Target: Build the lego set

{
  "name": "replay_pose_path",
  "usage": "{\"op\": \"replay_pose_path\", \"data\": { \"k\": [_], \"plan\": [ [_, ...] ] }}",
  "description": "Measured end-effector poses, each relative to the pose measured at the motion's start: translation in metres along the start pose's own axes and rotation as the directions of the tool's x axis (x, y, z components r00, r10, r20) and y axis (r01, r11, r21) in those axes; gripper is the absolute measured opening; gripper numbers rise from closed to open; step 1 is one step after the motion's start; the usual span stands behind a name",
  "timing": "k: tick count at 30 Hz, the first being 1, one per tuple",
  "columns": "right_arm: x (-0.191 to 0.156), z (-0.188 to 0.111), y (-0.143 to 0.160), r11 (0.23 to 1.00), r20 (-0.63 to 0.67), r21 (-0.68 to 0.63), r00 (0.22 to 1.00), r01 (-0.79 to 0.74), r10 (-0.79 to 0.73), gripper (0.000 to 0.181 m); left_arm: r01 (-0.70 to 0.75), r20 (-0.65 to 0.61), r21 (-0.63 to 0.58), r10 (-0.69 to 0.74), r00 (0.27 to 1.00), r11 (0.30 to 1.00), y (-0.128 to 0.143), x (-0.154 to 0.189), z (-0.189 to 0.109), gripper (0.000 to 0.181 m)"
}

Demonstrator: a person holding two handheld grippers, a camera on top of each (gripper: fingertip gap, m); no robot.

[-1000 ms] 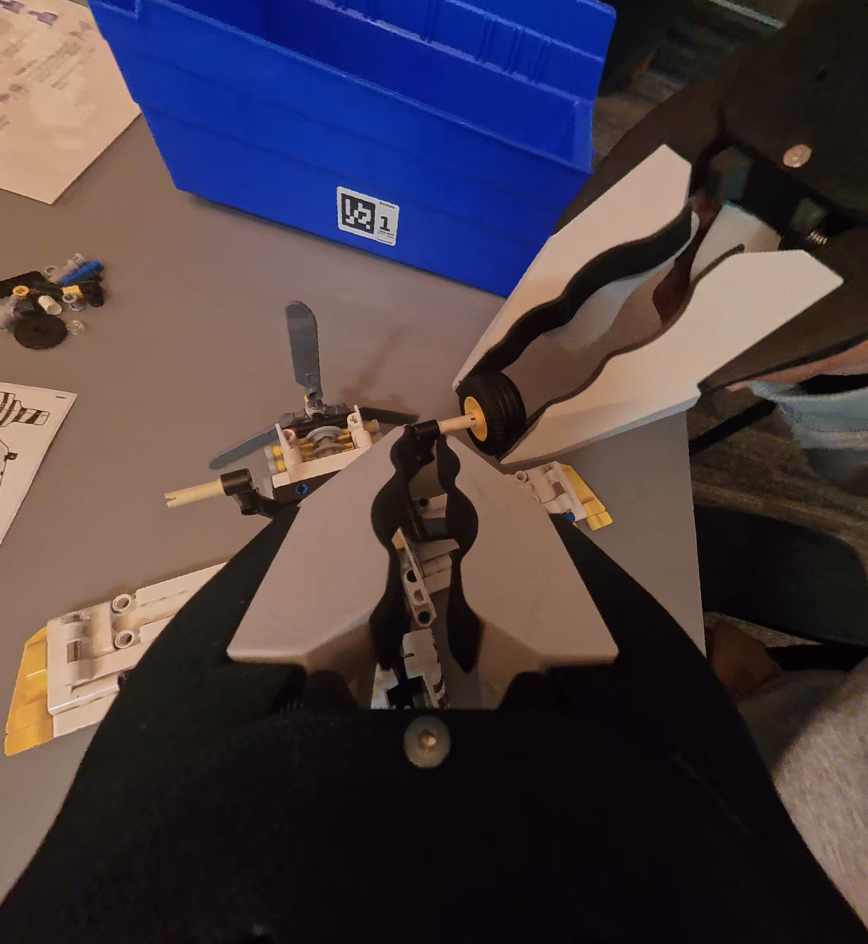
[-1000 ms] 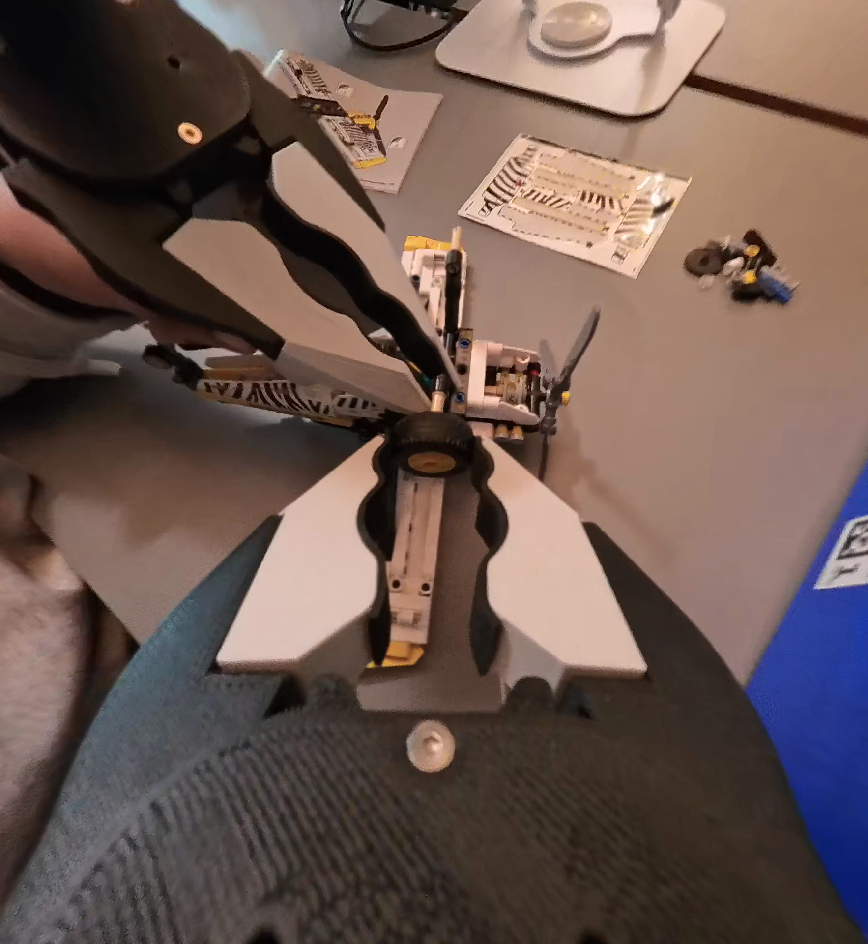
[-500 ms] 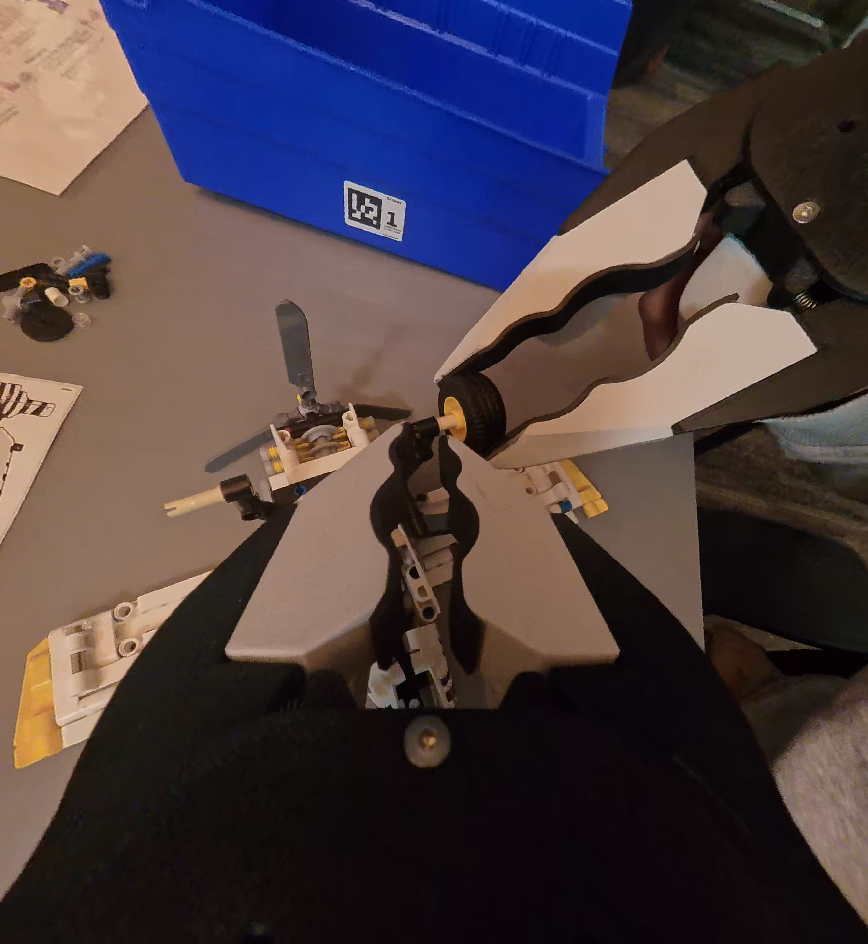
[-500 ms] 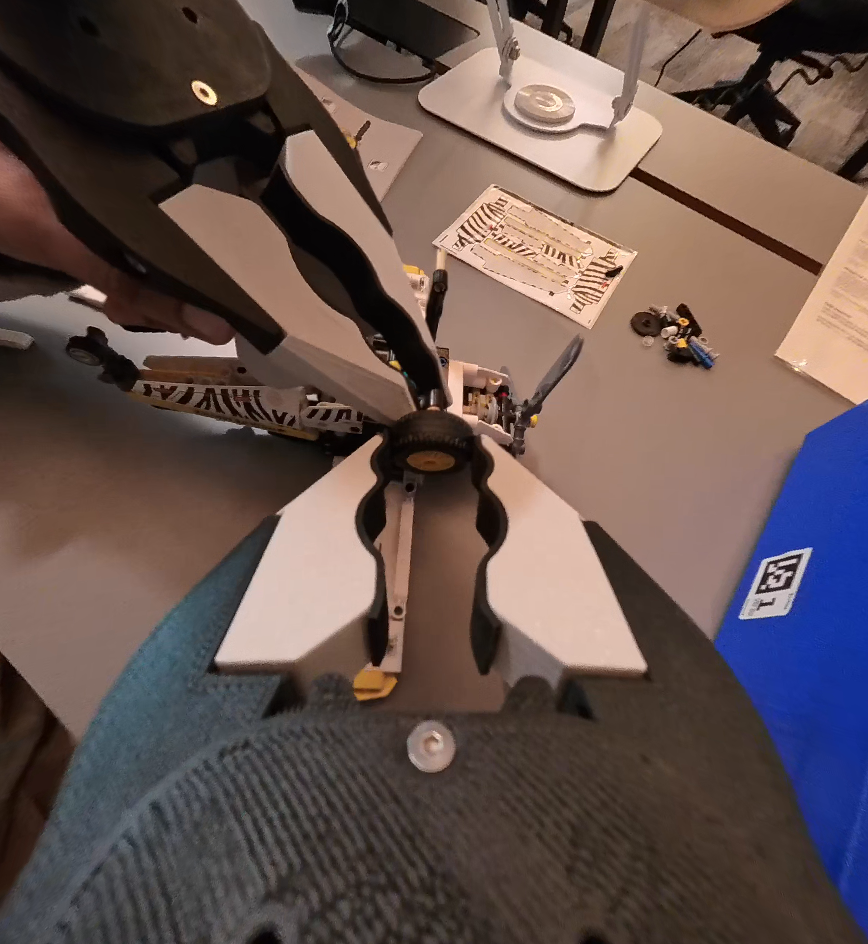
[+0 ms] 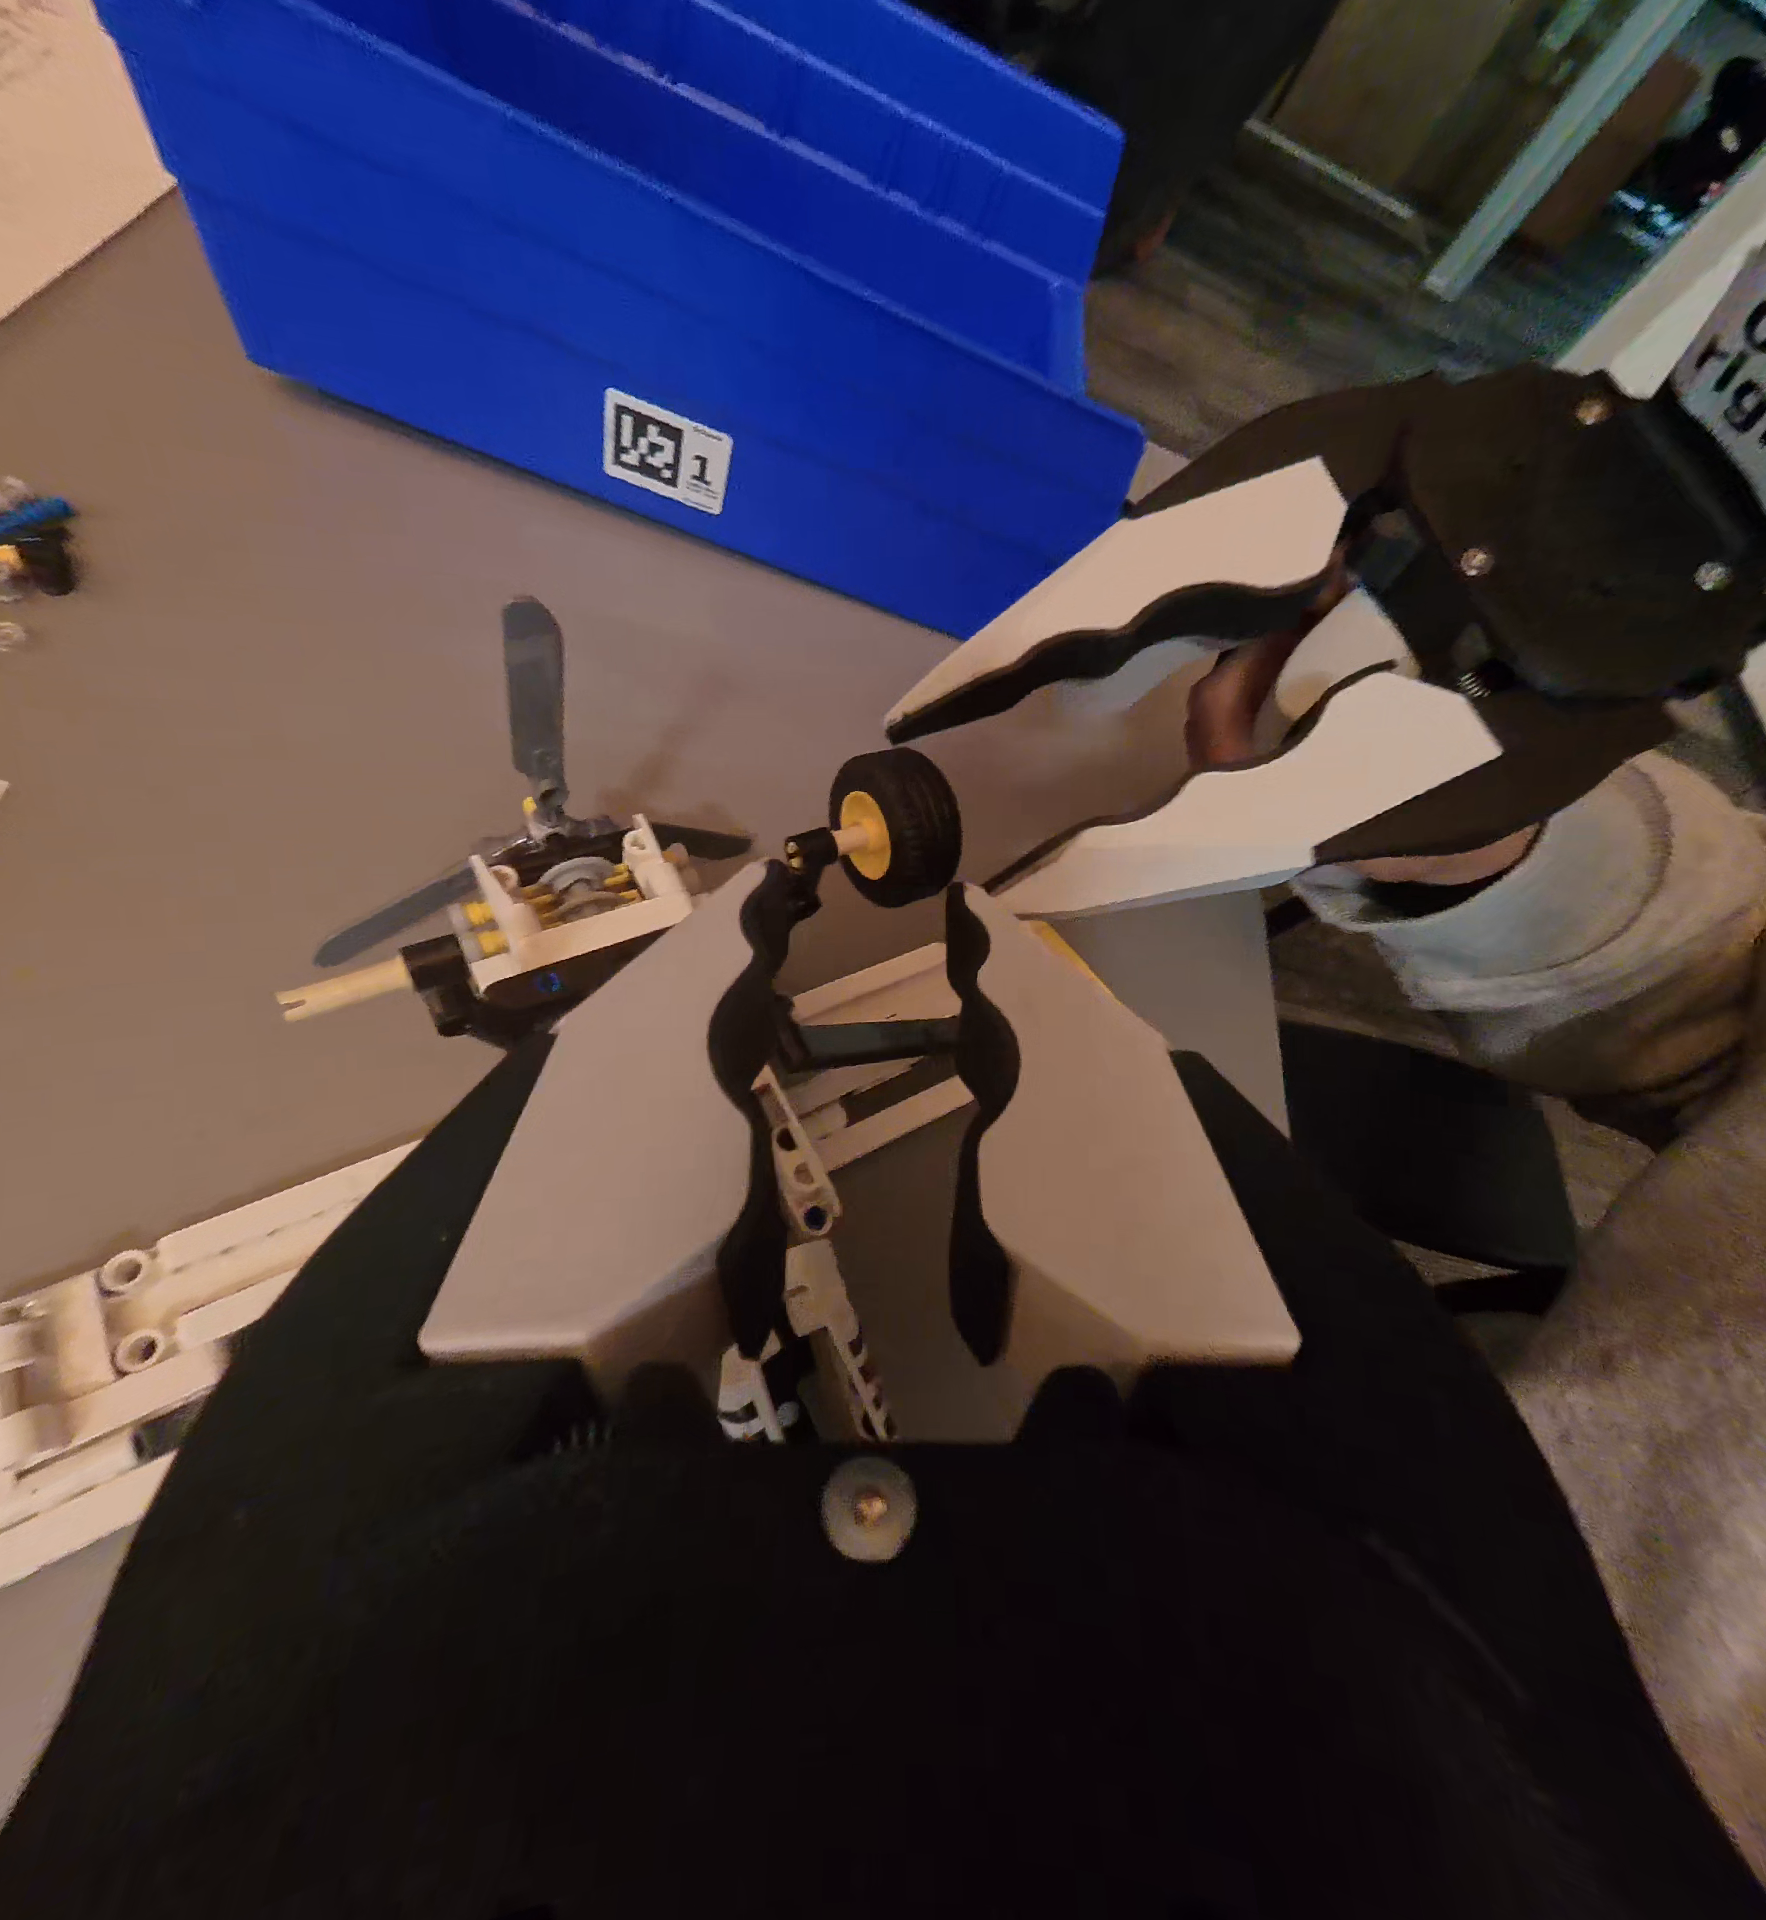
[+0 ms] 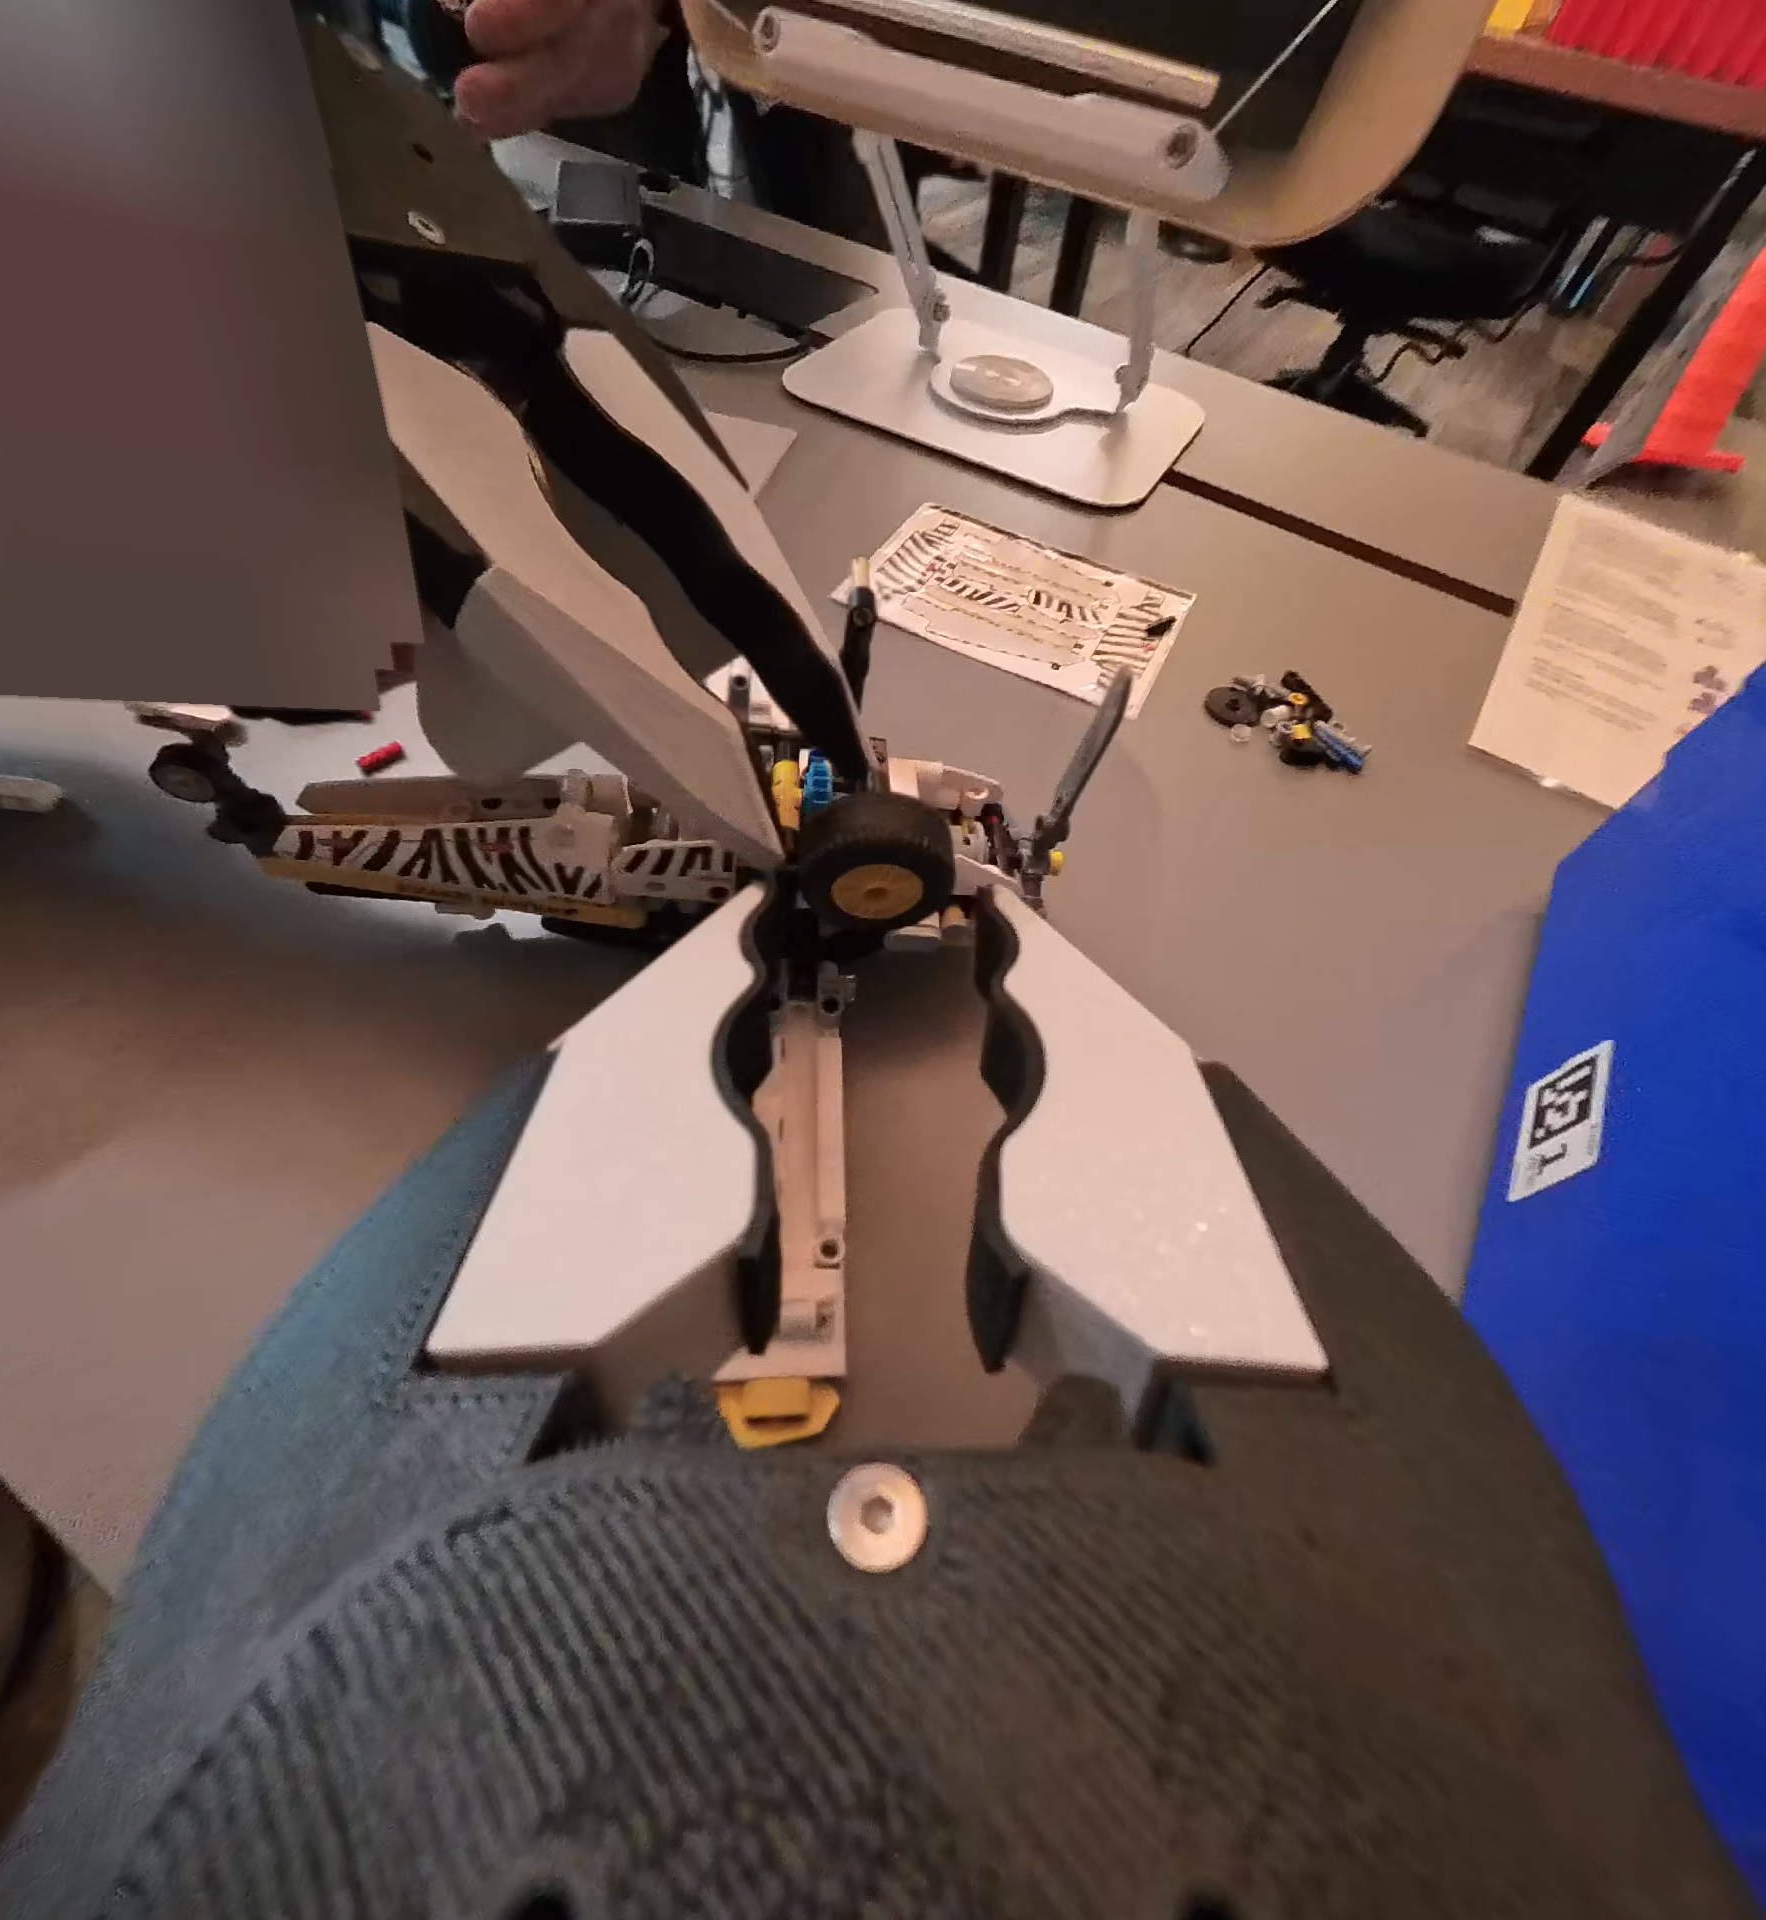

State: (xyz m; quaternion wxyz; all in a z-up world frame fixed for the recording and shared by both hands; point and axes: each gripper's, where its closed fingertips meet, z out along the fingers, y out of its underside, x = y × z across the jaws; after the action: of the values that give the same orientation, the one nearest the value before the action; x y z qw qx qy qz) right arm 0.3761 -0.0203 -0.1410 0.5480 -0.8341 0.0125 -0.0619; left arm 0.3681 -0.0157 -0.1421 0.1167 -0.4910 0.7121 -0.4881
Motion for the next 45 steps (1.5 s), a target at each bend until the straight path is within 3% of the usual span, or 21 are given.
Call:
{"op": "replay_pose_path", "data": {
  "k": [6,23,31,39,45],
  "plan": [
    [0.001,0.004,0.002,0.998,-0.029,-0.009,0.998,0.057,-0.057,0.027,-0.021,-0.017,0.008,0.021,1.000,1.000,0.001,0.004,0.003,0.038],
    [0.003,0.007,0.000,0.996,0.035,0.002,0.995,0.088,-0.088,0.026,-0.093,0.019,0.001,0.093,0.996,0.996,0.002,0.001,0.004,0.039],
    [0.003,0.008,-0.001,0.998,0.102,-0.012,0.992,-0.069,0.070,0.026,-0.096,0.009,0.007,0.096,0.995,0.995,0.002,0.001,0.004,0.042],
    [0.004,0.011,0.000,0.999,0.048,-0.007,0.998,0.049,-0.049,0.026,-0.104,0.020,0.005,0.104,0.994,0.995,0.002,0.000,0.004,0.041],
    [0.004,0.013,-0.001,0.999,0.076,0.023,0.997,-0.034,0.032,0.026,-0.099,0.018,0.007,0.099,0.995,0.995,0.002,0.000,0.004,0.041]
  ]
}}
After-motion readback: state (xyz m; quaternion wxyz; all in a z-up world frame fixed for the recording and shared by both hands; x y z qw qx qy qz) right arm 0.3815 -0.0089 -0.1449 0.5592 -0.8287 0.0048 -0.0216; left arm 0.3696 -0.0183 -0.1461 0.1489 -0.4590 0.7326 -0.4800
